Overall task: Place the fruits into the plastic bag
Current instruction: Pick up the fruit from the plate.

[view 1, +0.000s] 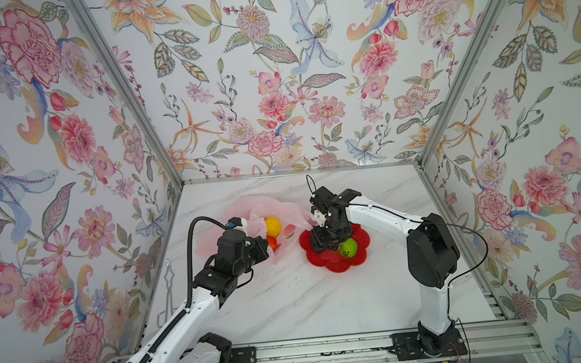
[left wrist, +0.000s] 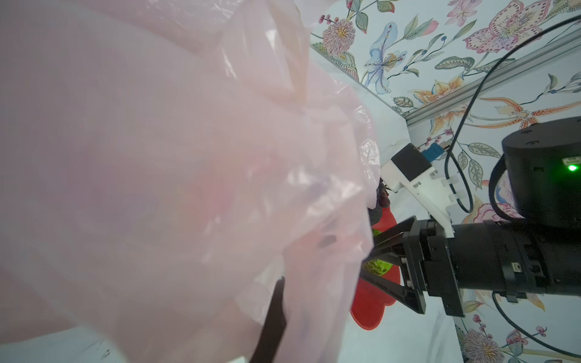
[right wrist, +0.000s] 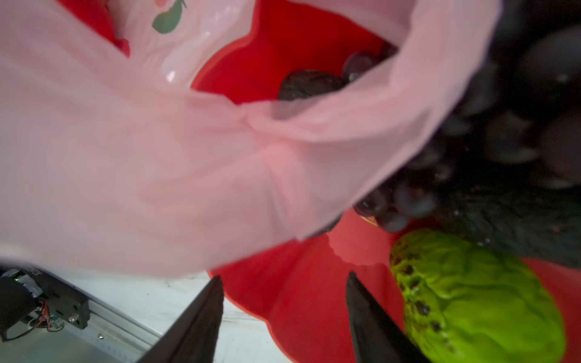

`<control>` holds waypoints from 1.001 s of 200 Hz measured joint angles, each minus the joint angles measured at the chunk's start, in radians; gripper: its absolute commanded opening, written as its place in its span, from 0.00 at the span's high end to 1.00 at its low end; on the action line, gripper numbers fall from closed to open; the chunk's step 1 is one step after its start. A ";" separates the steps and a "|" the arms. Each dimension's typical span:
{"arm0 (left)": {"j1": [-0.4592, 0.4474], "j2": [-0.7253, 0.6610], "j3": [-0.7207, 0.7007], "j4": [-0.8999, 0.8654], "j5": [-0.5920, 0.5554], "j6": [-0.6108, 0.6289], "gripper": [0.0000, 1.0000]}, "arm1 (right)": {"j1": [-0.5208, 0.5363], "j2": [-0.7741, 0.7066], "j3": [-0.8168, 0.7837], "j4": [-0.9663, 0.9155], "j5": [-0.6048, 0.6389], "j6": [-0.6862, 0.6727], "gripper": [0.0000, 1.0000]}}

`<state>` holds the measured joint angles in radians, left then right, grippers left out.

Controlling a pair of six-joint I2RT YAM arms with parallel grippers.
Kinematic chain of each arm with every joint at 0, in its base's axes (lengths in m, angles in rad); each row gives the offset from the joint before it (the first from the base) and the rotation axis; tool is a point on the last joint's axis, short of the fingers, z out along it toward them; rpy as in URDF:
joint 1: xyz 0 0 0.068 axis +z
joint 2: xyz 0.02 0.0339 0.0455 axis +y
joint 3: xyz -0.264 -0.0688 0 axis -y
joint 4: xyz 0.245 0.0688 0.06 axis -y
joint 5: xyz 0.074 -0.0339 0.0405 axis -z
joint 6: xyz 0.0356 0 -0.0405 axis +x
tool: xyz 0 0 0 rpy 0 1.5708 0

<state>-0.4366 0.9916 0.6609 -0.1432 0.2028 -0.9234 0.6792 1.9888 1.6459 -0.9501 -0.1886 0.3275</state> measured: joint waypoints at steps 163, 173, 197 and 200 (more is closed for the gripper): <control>0.000 0.007 0.024 0.003 0.011 0.026 1.00 | -0.019 0.188 0.101 0.012 0.032 0.027 0.40; 0.000 0.007 0.024 0.003 0.011 0.026 1.00 | -0.019 0.190 0.101 0.011 0.032 0.027 0.43; 0.000 0.007 0.024 0.003 0.011 0.026 1.00 | -0.018 0.190 0.101 0.011 0.032 0.027 0.60; 0.000 0.007 0.024 0.003 0.011 0.026 1.00 | -0.018 0.190 0.101 0.011 0.032 0.030 0.62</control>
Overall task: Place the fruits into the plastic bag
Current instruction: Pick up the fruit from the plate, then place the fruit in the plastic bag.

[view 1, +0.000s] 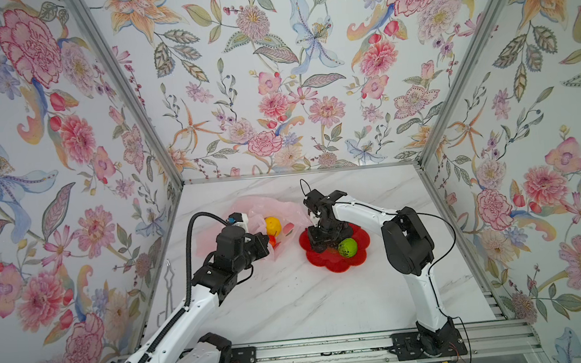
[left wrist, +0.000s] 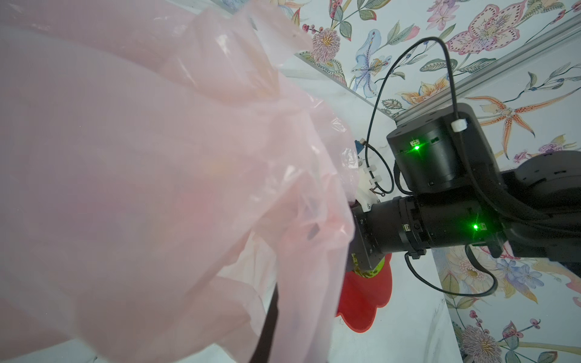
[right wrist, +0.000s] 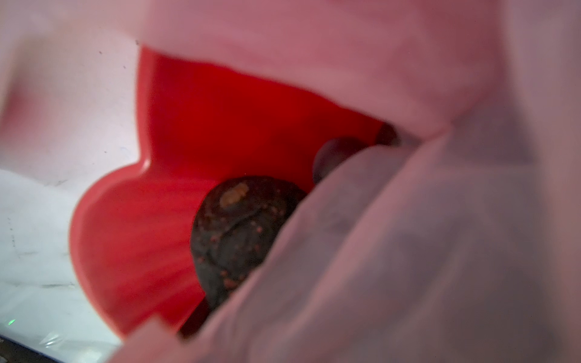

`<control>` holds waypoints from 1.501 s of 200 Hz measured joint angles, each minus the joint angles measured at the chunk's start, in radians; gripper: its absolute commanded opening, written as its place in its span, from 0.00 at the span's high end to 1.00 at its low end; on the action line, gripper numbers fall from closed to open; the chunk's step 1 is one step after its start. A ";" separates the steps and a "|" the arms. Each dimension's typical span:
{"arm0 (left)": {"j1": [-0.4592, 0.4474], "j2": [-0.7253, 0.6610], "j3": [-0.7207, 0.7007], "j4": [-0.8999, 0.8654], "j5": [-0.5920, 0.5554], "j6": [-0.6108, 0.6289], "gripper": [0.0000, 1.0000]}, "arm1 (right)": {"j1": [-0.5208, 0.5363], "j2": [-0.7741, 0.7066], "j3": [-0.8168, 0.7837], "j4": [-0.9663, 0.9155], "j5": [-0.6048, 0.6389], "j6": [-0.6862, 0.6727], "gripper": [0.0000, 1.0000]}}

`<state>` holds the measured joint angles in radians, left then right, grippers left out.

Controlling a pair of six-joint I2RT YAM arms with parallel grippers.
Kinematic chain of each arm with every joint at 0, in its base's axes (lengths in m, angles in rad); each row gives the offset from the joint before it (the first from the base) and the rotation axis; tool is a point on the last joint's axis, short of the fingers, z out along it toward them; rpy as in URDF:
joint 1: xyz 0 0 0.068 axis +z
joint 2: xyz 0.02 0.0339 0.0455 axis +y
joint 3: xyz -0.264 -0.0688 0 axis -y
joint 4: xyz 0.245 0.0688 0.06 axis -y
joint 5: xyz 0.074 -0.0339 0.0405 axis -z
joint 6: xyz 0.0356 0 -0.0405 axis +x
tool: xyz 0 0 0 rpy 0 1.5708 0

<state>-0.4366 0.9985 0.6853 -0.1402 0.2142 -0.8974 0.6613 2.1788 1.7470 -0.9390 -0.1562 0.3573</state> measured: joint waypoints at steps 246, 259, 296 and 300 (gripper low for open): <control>0.000 -0.076 -0.032 -0.024 0.016 0.019 1.00 | 0.122 0.050 0.317 0.027 -0.465 0.024 0.64; 0.000 -0.086 -0.038 -0.024 0.016 0.019 1.00 | 0.124 0.116 0.377 0.023 -0.465 0.034 0.64; 0.000 -0.116 -0.072 -0.024 0.016 0.011 1.00 | 0.131 0.270 0.555 0.024 -0.497 0.078 0.59; 0.000 -0.118 -0.076 -0.024 0.016 0.009 1.00 | 0.134 0.283 0.572 0.024 -0.501 0.085 0.58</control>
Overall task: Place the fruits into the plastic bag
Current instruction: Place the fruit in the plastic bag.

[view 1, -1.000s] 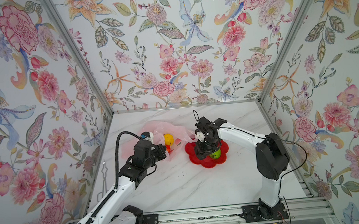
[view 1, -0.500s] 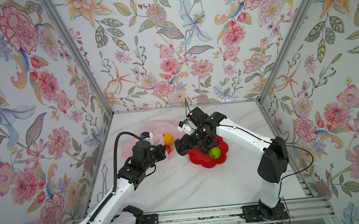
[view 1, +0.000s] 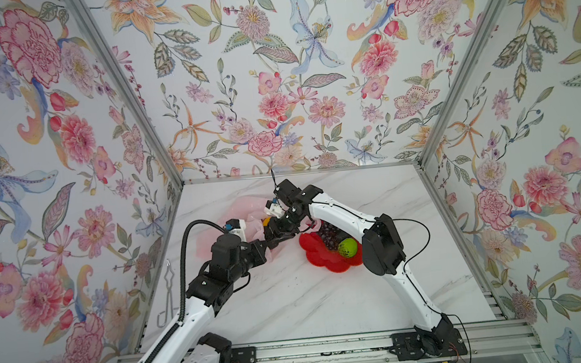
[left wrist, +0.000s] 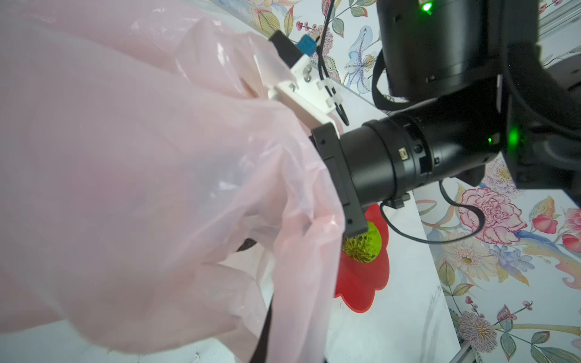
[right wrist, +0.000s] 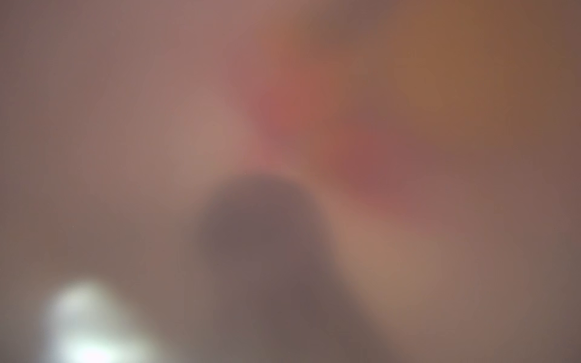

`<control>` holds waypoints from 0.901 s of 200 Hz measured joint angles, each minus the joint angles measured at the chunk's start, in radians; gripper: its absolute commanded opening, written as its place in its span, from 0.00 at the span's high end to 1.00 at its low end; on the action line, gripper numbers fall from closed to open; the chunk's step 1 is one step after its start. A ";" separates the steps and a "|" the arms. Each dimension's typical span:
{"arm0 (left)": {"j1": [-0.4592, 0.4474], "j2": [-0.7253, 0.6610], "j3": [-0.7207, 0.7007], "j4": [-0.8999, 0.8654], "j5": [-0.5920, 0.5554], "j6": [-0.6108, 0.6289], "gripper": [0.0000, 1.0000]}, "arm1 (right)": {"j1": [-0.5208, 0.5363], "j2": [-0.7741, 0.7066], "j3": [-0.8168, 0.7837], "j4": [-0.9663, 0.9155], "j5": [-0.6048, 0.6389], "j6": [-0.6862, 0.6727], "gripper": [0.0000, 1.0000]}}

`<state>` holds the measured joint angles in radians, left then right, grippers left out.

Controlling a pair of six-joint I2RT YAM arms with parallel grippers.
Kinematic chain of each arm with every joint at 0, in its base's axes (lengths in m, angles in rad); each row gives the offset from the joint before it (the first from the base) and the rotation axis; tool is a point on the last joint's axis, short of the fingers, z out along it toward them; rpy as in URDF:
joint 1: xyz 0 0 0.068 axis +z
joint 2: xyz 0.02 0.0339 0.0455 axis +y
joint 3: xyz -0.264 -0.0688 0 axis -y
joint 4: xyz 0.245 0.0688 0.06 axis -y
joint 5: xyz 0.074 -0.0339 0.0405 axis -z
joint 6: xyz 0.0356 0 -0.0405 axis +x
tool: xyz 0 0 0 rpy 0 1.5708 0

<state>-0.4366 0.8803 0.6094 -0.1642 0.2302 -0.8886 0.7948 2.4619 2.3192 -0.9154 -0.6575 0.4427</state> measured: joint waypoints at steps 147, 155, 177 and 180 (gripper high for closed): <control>0.000 -0.027 -0.055 0.019 -0.002 -0.047 1.00 | 0.034 0.067 0.044 0.045 -0.146 0.044 0.26; 0.000 -0.027 -0.055 0.020 -0.005 -0.047 1.00 | 0.028 0.058 0.033 0.044 -0.145 0.043 0.26; 0.000 -0.027 -0.055 0.023 -0.012 -0.048 1.00 | 0.009 0.021 0.006 0.044 -0.135 0.038 0.25; 0.000 -0.027 -0.055 0.023 -0.014 -0.048 1.00 | 0.007 0.015 0.002 0.045 -0.135 0.036 0.24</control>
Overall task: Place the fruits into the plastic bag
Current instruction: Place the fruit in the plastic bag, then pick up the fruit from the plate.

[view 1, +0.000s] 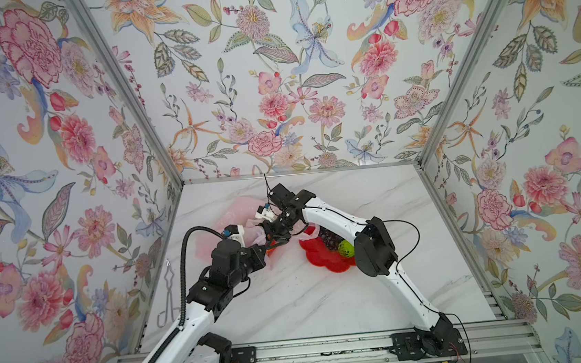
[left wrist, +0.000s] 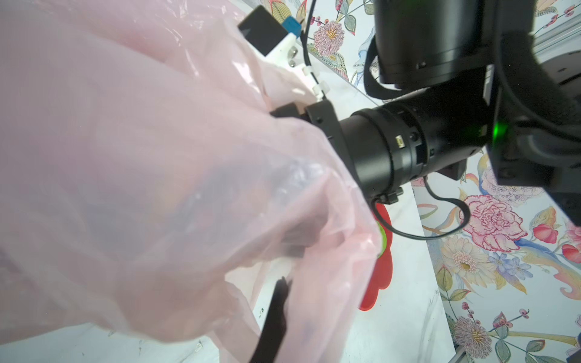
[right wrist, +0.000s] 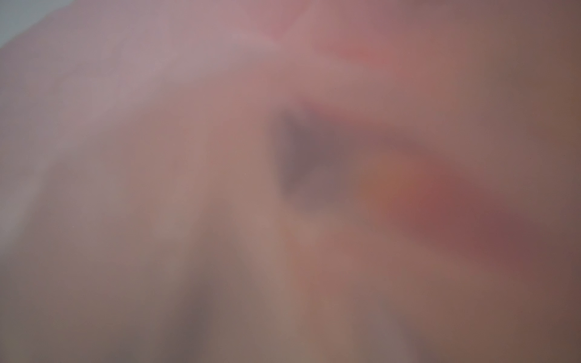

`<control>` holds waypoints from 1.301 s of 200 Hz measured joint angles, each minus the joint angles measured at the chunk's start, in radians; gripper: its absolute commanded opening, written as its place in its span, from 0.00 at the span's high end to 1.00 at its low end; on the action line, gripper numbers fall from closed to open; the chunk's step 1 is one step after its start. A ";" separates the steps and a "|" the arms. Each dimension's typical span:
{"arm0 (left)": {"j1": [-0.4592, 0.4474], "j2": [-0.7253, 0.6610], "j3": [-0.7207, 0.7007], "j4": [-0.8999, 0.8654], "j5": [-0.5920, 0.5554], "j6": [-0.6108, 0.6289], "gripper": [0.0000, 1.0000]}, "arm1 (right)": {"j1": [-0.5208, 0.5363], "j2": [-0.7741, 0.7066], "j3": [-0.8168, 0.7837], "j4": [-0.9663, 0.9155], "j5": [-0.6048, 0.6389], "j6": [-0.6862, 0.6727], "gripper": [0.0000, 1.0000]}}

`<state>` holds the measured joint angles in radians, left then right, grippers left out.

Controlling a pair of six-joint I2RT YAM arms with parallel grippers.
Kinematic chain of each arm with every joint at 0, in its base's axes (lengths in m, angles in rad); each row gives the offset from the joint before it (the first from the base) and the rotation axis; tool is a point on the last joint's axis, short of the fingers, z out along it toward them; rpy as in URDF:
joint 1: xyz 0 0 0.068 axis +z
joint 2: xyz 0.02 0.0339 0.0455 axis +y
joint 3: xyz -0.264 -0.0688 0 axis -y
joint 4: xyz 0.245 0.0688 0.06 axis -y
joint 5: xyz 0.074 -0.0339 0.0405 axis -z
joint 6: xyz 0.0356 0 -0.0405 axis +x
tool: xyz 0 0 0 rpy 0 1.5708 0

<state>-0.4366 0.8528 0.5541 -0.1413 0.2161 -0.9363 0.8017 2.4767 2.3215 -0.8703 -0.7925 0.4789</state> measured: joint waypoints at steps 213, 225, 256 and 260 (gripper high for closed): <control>0.000 0.137 0.036 0.008 -0.036 0.005 1.00 | -0.357 -0.757 -0.663 0.002 0.467 -0.102 0.01; 0.000 0.140 0.037 0.008 -0.035 0.005 1.00 | -0.374 -0.801 -0.726 -0.020 0.476 -0.113 0.01; 0.000 0.161 0.039 0.008 -0.023 0.009 1.00 | -0.429 -0.884 -0.908 -0.078 0.495 -0.164 0.01; 0.000 0.163 0.039 0.008 -0.019 0.010 1.00 | -0.432 -0.885 -0.926 -0.085 0.496 -0.171 0.01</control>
<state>-0.4366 1.0161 0.5926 -0.1333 0.1970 -0.9268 0.3698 1.5921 1.3956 -0.9554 -0.2962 0.3077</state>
